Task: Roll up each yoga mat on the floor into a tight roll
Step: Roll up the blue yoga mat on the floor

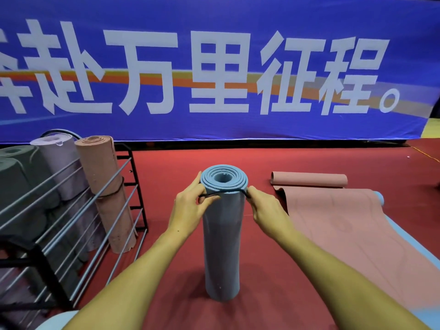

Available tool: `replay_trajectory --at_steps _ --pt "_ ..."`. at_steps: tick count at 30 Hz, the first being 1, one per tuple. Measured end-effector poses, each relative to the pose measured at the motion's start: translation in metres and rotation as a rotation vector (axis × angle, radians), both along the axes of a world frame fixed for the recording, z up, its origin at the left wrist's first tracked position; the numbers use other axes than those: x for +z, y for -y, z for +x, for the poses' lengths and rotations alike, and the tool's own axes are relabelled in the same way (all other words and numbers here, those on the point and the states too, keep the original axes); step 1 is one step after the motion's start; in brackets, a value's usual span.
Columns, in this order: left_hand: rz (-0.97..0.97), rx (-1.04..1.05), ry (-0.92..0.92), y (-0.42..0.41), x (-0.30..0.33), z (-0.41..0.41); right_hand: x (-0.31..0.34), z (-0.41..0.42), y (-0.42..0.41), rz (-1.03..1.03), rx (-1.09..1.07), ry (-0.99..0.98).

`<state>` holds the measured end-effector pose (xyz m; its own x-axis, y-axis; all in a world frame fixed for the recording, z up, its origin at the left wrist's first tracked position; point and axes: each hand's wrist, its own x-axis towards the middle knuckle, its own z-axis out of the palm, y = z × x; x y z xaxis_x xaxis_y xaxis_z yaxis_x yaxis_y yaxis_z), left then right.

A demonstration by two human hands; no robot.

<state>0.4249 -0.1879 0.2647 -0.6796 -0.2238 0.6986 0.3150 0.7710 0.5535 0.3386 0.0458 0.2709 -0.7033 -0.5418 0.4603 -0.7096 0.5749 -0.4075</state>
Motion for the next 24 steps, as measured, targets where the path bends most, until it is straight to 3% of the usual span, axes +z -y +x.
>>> replay_trajectory --at_steps 5,16,20,24 --pt "-0.081 0.006 0.097 0.003 -0.008 -0.003 0.001 -0.009 0.001 0.076 0.079 0.004" --pt "-0.199 -0.004 0.002 0.018 -0.017 0.002 0.002 -0.016 0.007 0.097 0.321 -0.035" --pt "-0.264 -0.017 0.083 0.025 -0.022 0.009 -0.008 -0.026 0.012 0.229 0.352 -0.164" --pt "-0.299 -0.03 0.167 0.032 -0.017 0.011 -0.01 -0.022 0.014 0.191 0.436 -0.132"
